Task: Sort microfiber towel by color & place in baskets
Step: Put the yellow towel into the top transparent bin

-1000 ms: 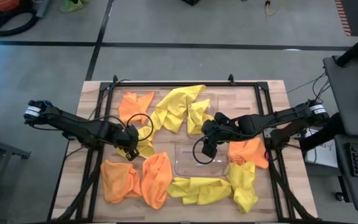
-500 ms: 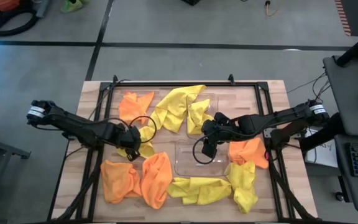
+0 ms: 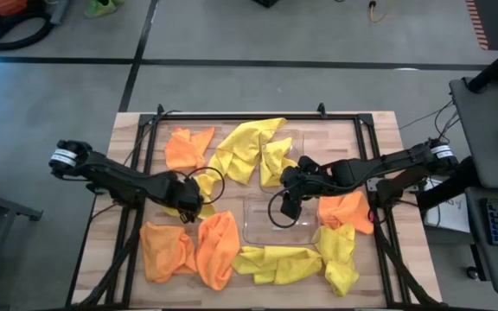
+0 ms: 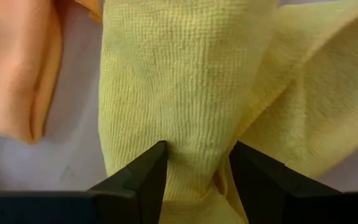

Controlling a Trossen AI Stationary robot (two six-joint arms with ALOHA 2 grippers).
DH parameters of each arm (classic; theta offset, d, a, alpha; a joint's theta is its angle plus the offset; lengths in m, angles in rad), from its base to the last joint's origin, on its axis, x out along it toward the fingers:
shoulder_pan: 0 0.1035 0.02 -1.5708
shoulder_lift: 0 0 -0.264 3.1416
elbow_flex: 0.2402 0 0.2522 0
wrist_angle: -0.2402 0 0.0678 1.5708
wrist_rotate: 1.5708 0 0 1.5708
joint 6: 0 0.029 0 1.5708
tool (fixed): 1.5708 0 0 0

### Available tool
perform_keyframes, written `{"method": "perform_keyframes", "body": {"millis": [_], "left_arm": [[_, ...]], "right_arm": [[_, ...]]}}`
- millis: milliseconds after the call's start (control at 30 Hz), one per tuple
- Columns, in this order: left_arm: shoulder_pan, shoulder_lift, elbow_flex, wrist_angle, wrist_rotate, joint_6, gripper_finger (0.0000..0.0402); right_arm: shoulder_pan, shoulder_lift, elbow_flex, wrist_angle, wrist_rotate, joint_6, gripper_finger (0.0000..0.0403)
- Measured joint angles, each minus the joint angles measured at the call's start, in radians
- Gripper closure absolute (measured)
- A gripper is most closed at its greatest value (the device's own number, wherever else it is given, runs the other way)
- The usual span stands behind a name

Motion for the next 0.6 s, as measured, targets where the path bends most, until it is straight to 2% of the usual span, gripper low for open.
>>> {"method": "perform_keyframes", "body": {"millis": [200, 300, 433, 600], "left_arm": [[0.0, 0.033, 0.0, 0.005, -0.008, -0.001, 0.0262], [-0.001, 0.038, 0.0, 0.005, -0.008, 0.003, 0.0305], [-0.001, 0.029, 0.0, 0.004, -0.008, 0.005, 0.0384], [-0.001, -0.023, 0.0, 0.003, -0.009, 0.002, 0.0396]], "right_arm": [[0.0, 0.0, 0.0, 0.001, 0.0, 0.0, 0.0179], [0.0, 0.002, 0.0, 0.002, 0.0, 0.0, 0.0179], [0.0, 0.002, 0.0, 0.005, 0.0, 0.0, 0.0179], [0.0, 0.002, -0.004, 0.01, 0.0, 0.0, 0.0179]]}}
